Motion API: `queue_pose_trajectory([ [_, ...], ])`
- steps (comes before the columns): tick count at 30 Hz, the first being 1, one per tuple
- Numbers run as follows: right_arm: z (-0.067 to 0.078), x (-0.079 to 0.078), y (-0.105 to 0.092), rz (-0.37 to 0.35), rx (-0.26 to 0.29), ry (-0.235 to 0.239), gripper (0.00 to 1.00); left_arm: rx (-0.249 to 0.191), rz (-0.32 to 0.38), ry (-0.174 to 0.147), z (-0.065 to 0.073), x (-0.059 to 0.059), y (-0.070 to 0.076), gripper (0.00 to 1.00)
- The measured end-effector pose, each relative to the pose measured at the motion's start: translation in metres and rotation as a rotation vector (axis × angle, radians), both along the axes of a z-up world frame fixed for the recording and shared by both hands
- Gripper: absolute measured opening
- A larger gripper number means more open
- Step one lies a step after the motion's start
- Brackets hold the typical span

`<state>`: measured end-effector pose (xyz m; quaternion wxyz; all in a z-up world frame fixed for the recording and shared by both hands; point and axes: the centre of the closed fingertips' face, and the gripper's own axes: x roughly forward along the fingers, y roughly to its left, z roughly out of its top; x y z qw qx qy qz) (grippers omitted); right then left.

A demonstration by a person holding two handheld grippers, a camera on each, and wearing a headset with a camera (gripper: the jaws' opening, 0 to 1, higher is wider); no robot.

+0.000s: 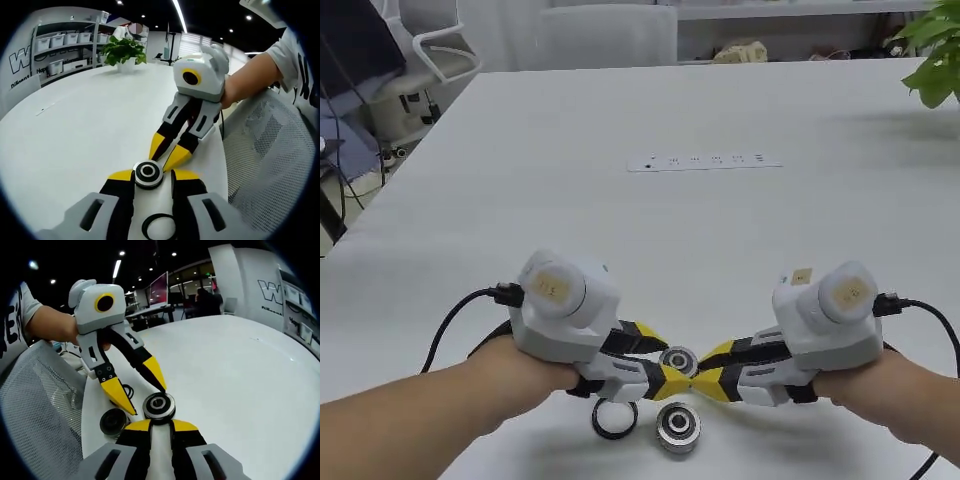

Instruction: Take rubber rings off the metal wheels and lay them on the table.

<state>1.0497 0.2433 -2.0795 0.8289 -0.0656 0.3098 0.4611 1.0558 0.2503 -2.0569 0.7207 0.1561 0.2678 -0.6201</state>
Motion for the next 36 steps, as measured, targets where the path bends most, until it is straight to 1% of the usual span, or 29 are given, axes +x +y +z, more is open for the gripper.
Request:
queue_pose_trajectory([
  [4,-0.0003,0.0004,-0.0003,-0.003,0.004,-0.001,0.11,0.0,-0.009,0.001,-0.0013,-0.0016,-0.0013,0.18],
  [7,-0.0003,0.0003,-0.0002,-0.003,0.003,-0.005,0.1,0.003,0.006,-0.013,-0.0018,0.0022,-0.0014,0.14],
  [9,0.0001,0.0001,-0.0001,-0.005,0.005,-0.004,0.1,0.001,0.009,-0.017,-0.0023,0.0036,-0.0016,0.12],
  [11,0.0001,0.0002,-0.0002,-0.005,0.007,-0.006,0.1,0.002,0.013,-0.033,-0.0025,0.0057,-0.0012,0.09],
  [14,0.0001,0.0004,-0.0001,-0.002,0.004,-0.011,0.1,0.009,0.002,-0.065,-0.003,0.005,-0.0012,0.09],
  [16,-0.0004,0.0005,-0.0003,0.002,-0.001,-0.018,0.1,0.029,-0.025,-0.109,-0.0039,0.0032,-0.0022,0.1],
  [17,-0.0005,0.0005,-0.0003,0.006,-0.004,-0.023,0.1,0.034,-0.03,-0.118,-0.0043,0.0023,-0.0026,0.1],
  [19,-0.0004,0.0003,-0.0002,0.006,-0.004,-0.022,0.1,0.034,-0.011,-0.103,-0.0043,0.0043,-0.0036,0.1],
  [22,-0.0004,0.0005,-0.0008,0.001,-0.002,-0.016,0.08,0.036,-0.01,-0.107,-0.0044,0.005,-0.003,0.1],
  [24,-0.0004,0.0001,-0.0016,0.0,-0.004,-0.014,0.05,0.037,-0.009,-0.106,-0.0044,0.0051,-0.0029,0.1],
  [28,0.0001,0.0004,-0.0019,-0.007,-0.001,-0.007,0.04,0.038,0.003,-0.118,-0.004,0.0069,-0.003,0.07],
  [29,-0.0001,0.0006,-0.0018,-0.008,-0.001,-0.007,0.04,0.034,-0.006,-0.14,-0.0029,0.0076,-0.0035,0.07],
  [30,0.0,0.0005,-0.0019,-0.009,-0.002,-0.007,0.04,0.039,-0.003,-0.137,-0.0029,0.007,-0.0018,0.07],
  [32,-0.001,0.0014,-0.0036,-0.016,-0.018,-0.012,0.0,0.041,0.0,-0.134,-0.0031,0.0076,-0.0024,0.07],
  [33,-0.0007,0.0016,-0.0024,-0.013,-0.01,-0.01,0.0,0.044,-0.001,-0.137,-0.0033,0.0076,-0.0026,0.07],
  [34,-0.0005,0.0024,-0.0029,-0.021,-0.006,-0.004,0.0,0.045,-0.002,-0.139,-0.0036,0.0075,-0.0025,0.07],
  [36,-0.0006,0.0029,-0.0037,-0.057,0.027,0.035,0.0,0.047,-0.001,-0.14,-0.0034,0.0071,-0.0026,0.07],
])
